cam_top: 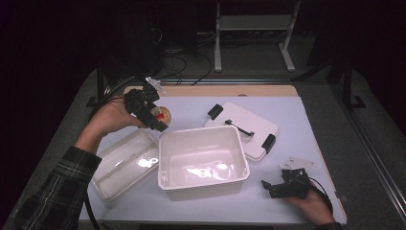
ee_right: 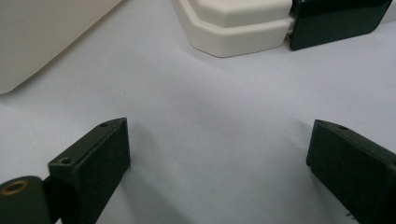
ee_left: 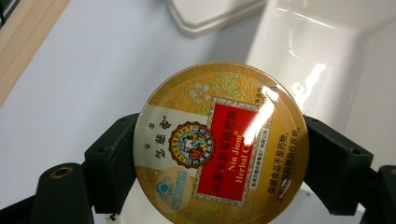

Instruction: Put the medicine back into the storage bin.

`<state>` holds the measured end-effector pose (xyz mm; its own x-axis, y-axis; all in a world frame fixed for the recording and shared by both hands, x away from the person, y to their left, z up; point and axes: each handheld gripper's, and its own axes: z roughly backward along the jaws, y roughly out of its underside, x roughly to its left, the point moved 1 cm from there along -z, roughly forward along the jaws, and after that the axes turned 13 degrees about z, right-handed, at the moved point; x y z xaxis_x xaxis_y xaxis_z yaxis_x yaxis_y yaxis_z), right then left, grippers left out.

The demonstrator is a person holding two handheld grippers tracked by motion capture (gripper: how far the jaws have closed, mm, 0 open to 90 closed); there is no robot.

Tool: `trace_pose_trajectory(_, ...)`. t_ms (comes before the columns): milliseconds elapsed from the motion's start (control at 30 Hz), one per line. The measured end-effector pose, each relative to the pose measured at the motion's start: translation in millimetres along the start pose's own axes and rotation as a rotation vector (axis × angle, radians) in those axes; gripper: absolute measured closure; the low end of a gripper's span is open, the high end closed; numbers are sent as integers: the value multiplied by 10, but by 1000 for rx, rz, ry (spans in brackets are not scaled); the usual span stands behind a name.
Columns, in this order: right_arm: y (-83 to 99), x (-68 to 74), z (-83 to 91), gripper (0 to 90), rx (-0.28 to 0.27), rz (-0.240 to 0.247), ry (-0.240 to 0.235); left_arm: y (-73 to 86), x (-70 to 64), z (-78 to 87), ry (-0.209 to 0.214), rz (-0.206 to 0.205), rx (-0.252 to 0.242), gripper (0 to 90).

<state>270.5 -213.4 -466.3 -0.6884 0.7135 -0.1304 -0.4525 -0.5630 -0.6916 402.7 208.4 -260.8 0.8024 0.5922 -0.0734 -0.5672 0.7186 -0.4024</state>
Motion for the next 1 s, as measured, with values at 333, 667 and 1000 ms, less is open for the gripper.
trace_pose_trajectory(333, -1, 1, 0, 56, 0, -2, 0, 80, -355, -78, 55, -95, 8, 195)
trace_pose_trajectory(667, -1, 2, 0, 56, 1, -2, 0, 170, -596, -344, 92, -150, 33, 195)
trace_pose_trajectory(1000, 0, 1, 1, 56, 1, -2, -1, 249, -670, -570, 90, -171, 86, 195)
